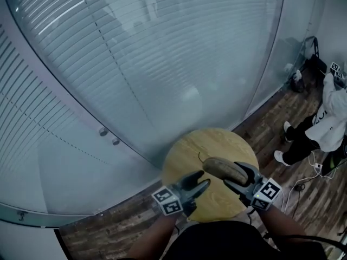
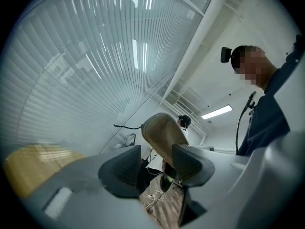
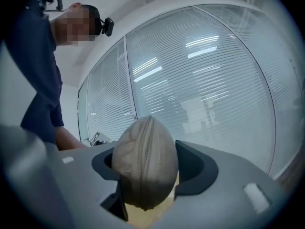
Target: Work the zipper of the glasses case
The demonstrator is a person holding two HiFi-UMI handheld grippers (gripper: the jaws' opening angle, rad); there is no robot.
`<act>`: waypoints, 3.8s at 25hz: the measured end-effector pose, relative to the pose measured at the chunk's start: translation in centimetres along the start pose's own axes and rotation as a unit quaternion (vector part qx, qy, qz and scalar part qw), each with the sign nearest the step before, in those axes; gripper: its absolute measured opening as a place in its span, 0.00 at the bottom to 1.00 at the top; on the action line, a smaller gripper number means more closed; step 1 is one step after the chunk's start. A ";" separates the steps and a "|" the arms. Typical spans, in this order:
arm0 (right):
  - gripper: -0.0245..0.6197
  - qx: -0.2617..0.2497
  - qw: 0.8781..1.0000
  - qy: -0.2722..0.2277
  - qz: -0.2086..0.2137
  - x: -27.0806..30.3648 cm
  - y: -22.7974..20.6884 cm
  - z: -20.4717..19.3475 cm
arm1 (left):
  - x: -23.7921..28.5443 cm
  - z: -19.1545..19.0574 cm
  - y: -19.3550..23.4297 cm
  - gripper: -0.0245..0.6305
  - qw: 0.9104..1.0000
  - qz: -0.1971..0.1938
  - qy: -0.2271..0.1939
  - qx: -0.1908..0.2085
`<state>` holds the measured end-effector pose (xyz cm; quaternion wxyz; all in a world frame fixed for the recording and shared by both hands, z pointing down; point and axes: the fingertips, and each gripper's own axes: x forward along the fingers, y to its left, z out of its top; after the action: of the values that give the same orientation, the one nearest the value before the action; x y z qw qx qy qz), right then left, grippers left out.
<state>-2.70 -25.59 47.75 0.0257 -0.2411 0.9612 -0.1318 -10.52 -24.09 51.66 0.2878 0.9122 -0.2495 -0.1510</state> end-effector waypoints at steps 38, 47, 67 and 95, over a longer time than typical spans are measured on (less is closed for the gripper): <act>0.61 0.076 0.973 -0.103 0.190 -4.2 4.8 9.3 | 4.1 8.2 -12.4 0.48 0.982 -0.066 0.056 0.165; 0.44 0.047 0.975 -0.021 0.216 -1.3 8.4 13.5 | 3.8 2.5 -9.2 0.48 0.927 0.026 0.218 0.302; 0.12 0.021 0.935 0.241 0.259 4.1 10.6 6.4 | 3.3 -2.8 -8.3 0.48 0.870 0.016 0.334 0.362; 0.05 0.013 0.925 -0.079 0.370 -3.0 15.0 17.7 | 1.7 5.3 -21.2 0.47 0.906 -0.352 0.233 0.043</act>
<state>-4.86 -15.69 26.70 0.1518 0.1227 0.9750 -0.1062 -3.52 -12.34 34.56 0.2265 0.9614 0.1555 -0.0142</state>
